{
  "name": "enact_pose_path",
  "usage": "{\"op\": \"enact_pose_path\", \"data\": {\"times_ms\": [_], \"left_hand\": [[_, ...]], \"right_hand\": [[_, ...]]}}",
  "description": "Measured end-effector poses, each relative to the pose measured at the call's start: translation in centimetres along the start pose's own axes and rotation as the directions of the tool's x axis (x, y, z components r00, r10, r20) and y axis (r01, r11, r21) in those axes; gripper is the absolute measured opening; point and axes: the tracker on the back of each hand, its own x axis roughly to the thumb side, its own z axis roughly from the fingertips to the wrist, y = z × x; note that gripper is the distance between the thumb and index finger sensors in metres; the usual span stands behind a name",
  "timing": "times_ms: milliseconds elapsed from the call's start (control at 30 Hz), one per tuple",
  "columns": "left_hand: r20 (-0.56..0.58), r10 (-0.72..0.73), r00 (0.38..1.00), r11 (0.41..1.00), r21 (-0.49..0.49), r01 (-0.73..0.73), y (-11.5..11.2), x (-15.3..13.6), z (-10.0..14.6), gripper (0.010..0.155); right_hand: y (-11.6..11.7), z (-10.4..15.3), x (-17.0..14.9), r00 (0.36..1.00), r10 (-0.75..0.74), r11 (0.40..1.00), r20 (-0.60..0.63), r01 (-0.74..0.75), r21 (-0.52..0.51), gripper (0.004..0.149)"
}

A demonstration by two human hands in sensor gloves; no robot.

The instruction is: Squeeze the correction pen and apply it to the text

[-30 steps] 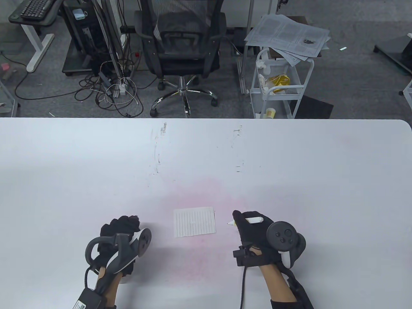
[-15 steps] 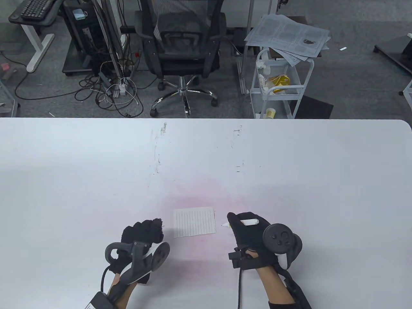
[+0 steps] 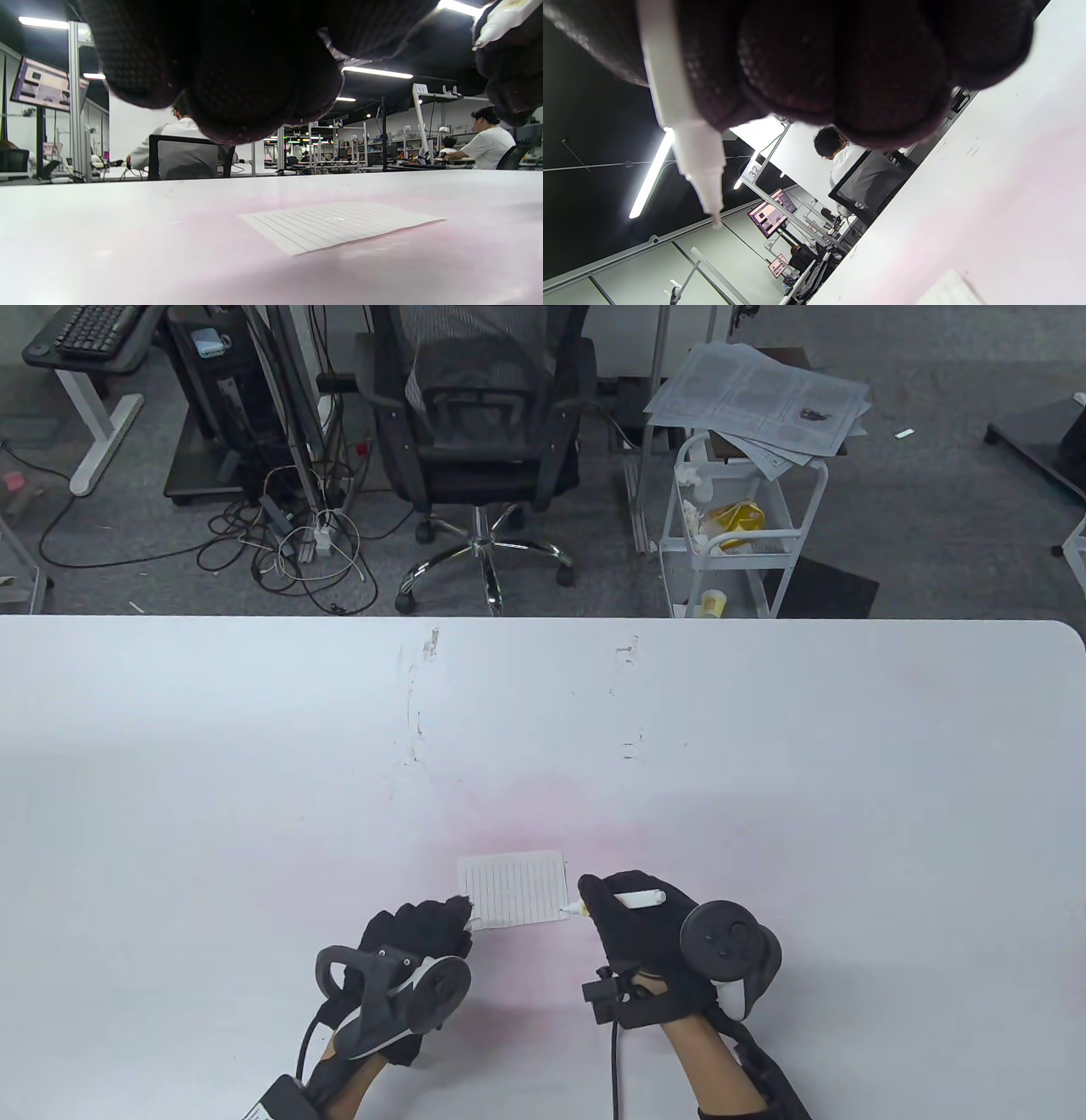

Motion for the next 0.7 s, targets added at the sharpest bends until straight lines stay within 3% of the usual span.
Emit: {"op": "enact_pose_path", "data": {"times_ms": [700], "left_hand": [[0.048, 0.220, 0.974, 0.976, -0.007, -0.220, -0.4, 1.6, 0.0, 0.048]], "right_hand": [[3.8, 1.2, 0.8, 0.994, -0.103, 0.987, -0.031, 0.106, 0.124, 0.044]]}}
